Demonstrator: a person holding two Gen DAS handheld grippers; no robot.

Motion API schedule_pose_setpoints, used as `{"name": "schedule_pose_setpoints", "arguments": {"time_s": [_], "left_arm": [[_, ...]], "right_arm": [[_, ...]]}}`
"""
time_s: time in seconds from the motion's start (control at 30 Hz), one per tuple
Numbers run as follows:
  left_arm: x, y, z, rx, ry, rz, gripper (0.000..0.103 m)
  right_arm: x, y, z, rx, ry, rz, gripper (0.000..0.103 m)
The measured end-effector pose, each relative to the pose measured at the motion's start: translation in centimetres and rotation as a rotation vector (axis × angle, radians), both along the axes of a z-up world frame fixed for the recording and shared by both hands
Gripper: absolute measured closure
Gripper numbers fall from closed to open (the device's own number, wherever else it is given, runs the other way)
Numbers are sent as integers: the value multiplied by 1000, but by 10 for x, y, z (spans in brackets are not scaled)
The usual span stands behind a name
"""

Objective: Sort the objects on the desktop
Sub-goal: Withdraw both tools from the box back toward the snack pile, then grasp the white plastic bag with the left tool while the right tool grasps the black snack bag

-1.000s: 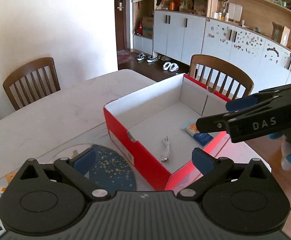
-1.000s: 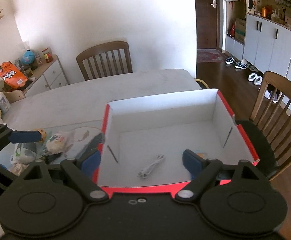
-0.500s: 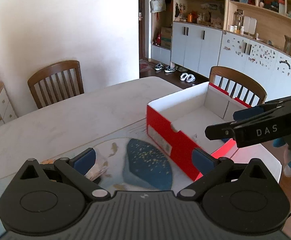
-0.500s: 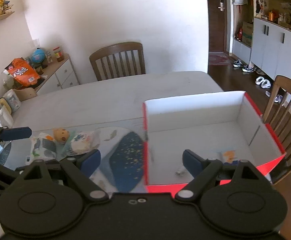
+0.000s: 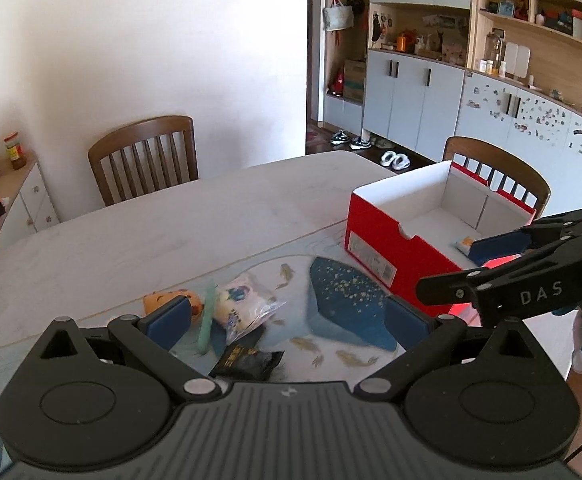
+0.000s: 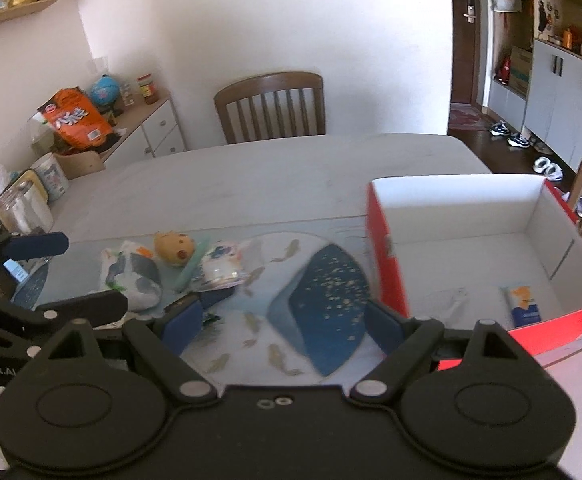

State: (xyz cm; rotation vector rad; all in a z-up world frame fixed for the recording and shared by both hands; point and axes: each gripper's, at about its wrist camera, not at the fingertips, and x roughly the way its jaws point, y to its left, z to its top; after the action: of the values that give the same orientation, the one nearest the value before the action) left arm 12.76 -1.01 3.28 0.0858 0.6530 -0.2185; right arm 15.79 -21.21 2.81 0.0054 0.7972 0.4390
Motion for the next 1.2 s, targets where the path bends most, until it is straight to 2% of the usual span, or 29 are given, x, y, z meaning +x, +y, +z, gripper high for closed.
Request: {"name": "schedule_pose_setpoints", "arguments": {"time_s": [0.37, 0.93, 1.2], "left_arm": [[-1, 45, -20, -17, 38, 112, 1], [51, 111, -64, 11, 104, 279, 1], [70, 123, -88, -2, 156, 319, 1]], "right_arm": [[7, 50, -12, -9, 11, 148, 17], [42, 95, -65, -30, 76, 235, 20], [54, 111, -84, -51, 102, 264, 21]]}}
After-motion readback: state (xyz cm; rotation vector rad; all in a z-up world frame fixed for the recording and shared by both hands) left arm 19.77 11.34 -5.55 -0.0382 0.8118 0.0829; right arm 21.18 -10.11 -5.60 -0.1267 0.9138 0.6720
